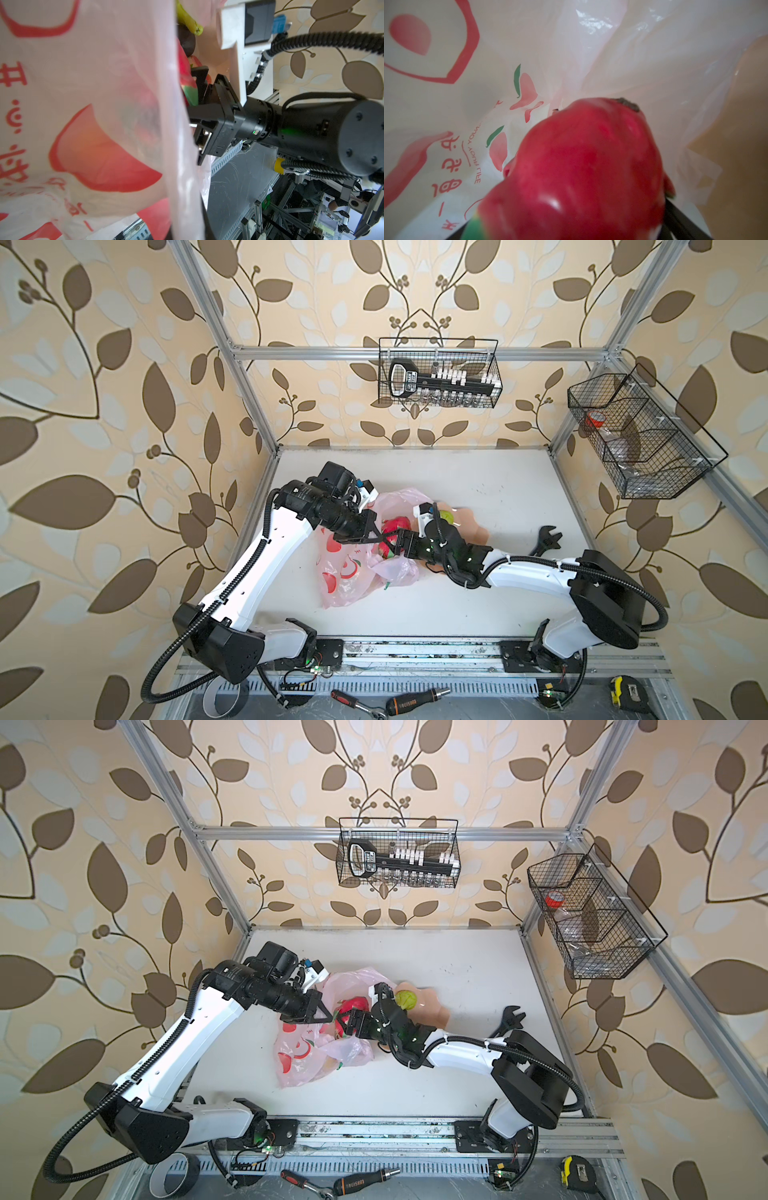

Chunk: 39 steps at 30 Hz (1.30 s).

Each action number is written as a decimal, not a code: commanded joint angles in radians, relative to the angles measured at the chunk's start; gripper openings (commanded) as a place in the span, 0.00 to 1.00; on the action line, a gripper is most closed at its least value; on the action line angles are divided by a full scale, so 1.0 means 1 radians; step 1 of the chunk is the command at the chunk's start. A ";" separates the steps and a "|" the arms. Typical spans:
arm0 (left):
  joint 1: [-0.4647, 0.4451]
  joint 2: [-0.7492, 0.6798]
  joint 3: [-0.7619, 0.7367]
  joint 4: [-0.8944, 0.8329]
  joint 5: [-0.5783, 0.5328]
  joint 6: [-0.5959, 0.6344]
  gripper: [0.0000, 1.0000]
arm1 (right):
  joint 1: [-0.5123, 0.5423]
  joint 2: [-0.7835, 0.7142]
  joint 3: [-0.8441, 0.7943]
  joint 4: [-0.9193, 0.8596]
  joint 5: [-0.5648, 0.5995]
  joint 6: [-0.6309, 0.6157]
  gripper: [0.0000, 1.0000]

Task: Place the fruits into the plastic bag
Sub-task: 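Carry the dragon fruit over to the bag held by the left gripper, then lower the dragon fruit down into the pink bag with the right gripper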

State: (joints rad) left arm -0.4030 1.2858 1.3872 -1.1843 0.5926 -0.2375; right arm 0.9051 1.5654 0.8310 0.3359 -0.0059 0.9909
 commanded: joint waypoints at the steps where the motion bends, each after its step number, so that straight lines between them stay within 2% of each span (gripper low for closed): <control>1: -0.010 -0.027 -0.011 -0.043 -0.013 0.044 0.00 | -0.013 0.019 0.068 0.095 -0.032 0.051 0.39; 21: -0.020 -0.031 0.021 -0.100 -0.041 0.074 0.00 | -0.109 0.085 0.154 0.065 -0.037 0.079 0.40; 26: -0.024 -0.017 0.037 -0.069 -0.026 0.060 0.00 | -0.078 0.128 0.200 0.038 -0.061 0.070 0.38; 39: -0.023 0.038 0.090 -0.037 -0.057 0.056 0.00 | 0.011 0.146 0.174 0.047 -0.090 0.113 0.39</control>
State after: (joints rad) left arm -0.4198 1.3224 1.4364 -1.2282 0.5385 -0.1867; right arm 0.8989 1.7088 0.9932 0.3355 -0.0750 1.0771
